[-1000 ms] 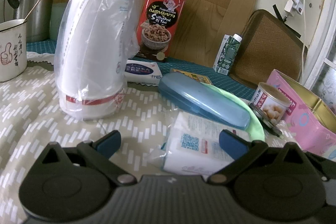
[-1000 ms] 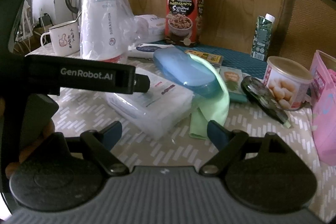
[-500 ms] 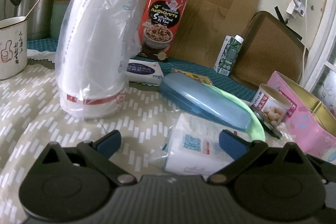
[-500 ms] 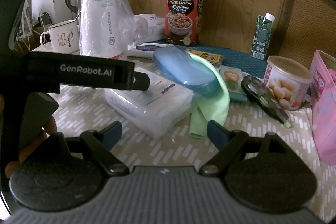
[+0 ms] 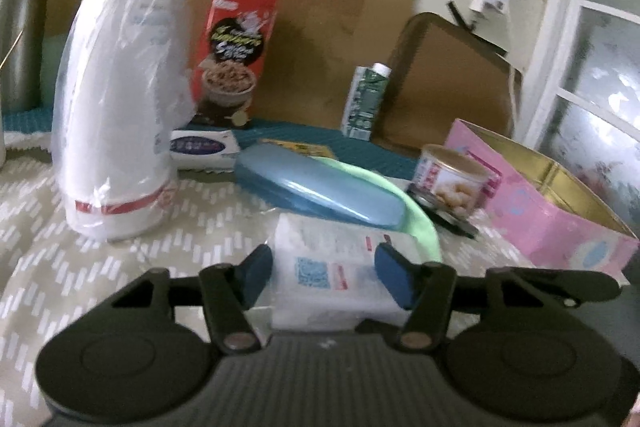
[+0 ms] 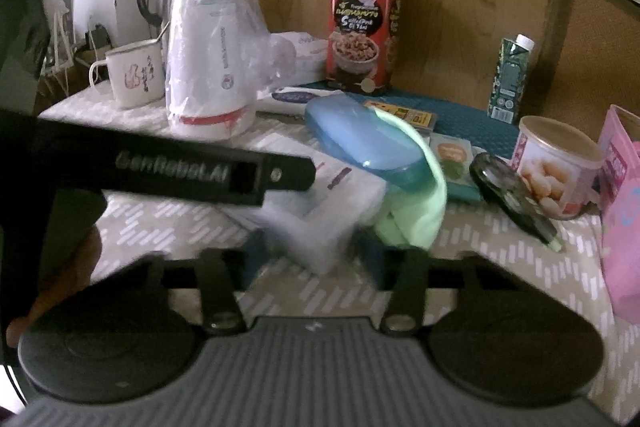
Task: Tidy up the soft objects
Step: 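Close the left gripper on the white cotton pad pack and lift, then carry the cotton pad pack into the pink tin and open the left gripper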
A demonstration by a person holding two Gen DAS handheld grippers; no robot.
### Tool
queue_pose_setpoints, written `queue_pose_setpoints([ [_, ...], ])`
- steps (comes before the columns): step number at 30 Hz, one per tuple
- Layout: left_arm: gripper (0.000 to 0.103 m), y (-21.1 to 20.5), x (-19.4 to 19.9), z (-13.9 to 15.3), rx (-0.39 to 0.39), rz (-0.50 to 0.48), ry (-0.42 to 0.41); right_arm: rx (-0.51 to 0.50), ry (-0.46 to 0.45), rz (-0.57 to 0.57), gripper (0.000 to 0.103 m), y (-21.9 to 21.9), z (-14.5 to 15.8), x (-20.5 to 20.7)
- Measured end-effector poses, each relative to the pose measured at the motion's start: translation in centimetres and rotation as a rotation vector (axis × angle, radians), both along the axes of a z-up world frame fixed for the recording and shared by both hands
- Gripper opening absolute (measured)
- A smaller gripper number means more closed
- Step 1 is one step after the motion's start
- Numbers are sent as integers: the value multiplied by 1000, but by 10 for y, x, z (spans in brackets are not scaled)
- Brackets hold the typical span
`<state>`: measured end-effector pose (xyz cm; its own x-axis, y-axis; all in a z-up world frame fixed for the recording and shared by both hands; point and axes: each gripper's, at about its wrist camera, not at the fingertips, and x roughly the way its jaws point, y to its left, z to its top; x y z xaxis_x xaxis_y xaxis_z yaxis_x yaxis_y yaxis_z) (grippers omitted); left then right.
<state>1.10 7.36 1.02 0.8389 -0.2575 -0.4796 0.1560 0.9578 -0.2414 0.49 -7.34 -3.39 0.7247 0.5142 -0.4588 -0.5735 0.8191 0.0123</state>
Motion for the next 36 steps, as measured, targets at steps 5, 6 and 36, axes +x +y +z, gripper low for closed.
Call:
queue_pose_setpoints([
  [5,66,-13,-45,1,-44,-80,11,6,-25,-5,49,-14,-1,-41],
  [6,67,-18,-52,-1,-51,-107,28,-11,-47,9,50,-17,-3,-54],
  [36,88,-320,67,79,65,-571,-106,167,-263,-528,49,-255,27,-55],
])
